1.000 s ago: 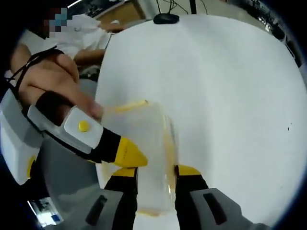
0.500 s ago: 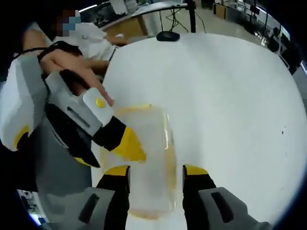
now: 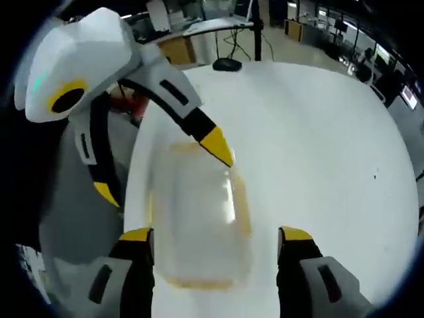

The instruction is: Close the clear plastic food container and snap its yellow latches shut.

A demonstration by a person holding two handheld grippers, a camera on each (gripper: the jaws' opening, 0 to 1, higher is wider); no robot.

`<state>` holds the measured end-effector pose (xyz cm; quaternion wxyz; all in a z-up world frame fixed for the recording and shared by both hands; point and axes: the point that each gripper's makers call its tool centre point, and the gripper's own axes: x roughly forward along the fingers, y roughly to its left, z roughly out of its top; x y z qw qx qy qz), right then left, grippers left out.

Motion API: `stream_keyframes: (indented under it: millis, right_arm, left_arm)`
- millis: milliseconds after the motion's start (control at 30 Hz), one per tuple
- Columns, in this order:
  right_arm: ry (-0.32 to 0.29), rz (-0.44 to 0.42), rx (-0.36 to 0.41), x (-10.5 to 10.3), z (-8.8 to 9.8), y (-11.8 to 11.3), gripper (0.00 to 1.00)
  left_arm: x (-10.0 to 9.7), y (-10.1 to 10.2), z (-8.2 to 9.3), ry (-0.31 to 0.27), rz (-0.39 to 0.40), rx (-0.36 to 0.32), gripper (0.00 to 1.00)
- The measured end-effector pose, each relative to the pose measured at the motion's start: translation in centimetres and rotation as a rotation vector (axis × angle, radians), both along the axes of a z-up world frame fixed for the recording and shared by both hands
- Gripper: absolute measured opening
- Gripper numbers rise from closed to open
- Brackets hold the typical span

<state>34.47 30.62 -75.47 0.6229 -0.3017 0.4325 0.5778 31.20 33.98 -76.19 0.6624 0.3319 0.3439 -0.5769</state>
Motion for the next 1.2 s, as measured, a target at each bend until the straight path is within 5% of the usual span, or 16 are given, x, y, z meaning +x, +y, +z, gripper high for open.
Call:
stream_keyframes:
  millis: [500,1200]
  right_arm:
    - [-0.118,0.075,-0.07,-1.3,-1.9,-0.9,0.89]
    - [-0.152,0.072,-0.117,-1.9,-3.3,-1.5,0.83]
  left_arm:
    - [1.2,1.8,-2.0,-0.013,-0.114,0.141,0.99]
    - [2.3,2.2,-3.7,-0.018,-0.153,0.262,0.91]
